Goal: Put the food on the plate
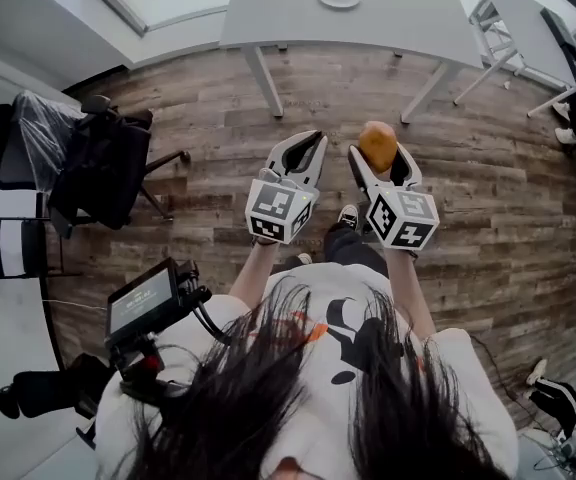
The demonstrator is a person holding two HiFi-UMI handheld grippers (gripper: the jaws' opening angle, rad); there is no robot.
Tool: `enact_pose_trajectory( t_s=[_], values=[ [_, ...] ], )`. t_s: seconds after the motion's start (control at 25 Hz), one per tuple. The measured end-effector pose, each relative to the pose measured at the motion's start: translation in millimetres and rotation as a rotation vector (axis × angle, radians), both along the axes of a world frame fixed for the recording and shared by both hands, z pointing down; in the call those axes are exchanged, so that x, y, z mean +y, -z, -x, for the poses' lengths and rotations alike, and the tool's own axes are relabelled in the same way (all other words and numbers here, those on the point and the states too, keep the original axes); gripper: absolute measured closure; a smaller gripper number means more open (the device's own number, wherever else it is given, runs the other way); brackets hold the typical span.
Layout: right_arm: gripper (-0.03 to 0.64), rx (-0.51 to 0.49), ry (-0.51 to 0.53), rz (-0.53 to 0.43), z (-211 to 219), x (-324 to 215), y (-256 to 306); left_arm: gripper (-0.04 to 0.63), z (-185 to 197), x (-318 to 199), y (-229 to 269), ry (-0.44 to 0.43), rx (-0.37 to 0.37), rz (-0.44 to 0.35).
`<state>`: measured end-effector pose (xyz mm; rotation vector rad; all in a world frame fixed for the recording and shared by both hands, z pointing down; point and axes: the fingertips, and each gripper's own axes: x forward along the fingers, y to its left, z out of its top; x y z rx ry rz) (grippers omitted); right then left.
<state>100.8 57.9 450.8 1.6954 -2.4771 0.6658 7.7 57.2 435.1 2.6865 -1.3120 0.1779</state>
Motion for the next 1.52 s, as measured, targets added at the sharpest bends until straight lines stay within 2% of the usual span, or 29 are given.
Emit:
enact_pose_trajectory(
  t_s=[0.24,0.44,0.76,1.16,1.4,1.52],
  values=[
    [0.25,-0.011,0.02,-0.009,-31,-58,5,0.589,-36,-53,1,0.009,-0.003,0.002],
    [0.25,-0.023,0.034,-0.003,-44,-94,2,0.589,-49,-88,0,0.02,-0.015,0.006],
    [0.25,-0.03,0.073,-0.004,-47,-137,0,0.589,-53,-130,1,0.055,-0.021,0.012],
    [0.25,-0.051,0.088,0.0,-55,-168,-3,0.589,-72,-151,-2,0.033,-0.058,0.019],
    [0.25,-0.047,0.092,0.038,-37,-209,-16,0.589,-54,-195,-14,0.037,-0.051,0.06],
    [0.25,-0.048,0.083,0.037,-36,-216,-17,0.589,-52,-205,-16,0.027,-0.054,0.056]
  ],
)
